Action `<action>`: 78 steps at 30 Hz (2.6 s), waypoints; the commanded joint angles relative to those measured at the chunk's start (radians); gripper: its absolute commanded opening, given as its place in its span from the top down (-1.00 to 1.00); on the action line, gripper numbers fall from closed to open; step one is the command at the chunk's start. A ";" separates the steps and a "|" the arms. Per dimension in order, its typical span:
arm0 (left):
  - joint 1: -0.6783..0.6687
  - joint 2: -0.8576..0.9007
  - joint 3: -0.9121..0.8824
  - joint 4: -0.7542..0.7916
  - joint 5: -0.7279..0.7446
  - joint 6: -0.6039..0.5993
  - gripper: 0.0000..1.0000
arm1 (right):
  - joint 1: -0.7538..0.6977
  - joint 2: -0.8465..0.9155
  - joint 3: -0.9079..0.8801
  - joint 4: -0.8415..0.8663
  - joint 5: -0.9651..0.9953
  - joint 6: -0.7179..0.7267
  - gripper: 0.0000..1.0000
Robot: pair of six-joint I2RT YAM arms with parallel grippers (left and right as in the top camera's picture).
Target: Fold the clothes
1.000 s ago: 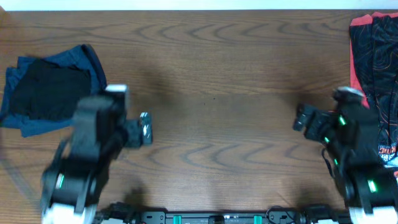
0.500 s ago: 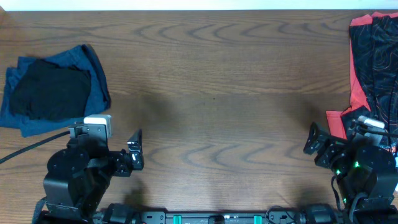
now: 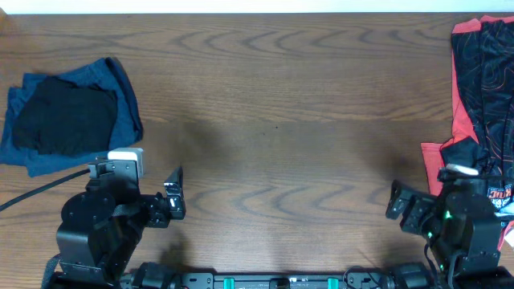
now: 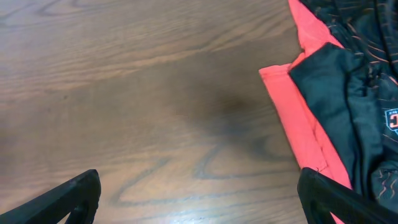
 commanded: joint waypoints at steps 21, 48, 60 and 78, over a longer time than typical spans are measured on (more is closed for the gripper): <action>0.001 -0.001 -0.010 -0.001 -0.008 0.017 -0.96 | -0.119 -0.483 -0.588 0.807 -0.071 -0.077 -0.99; 0.001 -0.001 -0.010 -0.001 -0.008 0.017 -0.96 | -0.177 -0.481 -0.840 1.027 -0.159 -0.234 -0.99; 0.001 -0.001 -0.010 -0.001 -0.008 0.017 -0.96 | -0.177 -0.481 -0.840 1.027 -0.159 -0.234 -0.99; 0.078 -0.125 -0.095 -0.104 -0.046 0.059 -0.96 | -0.177 -0.481 -0.840 1.027 -0.159 -0.234 -0.99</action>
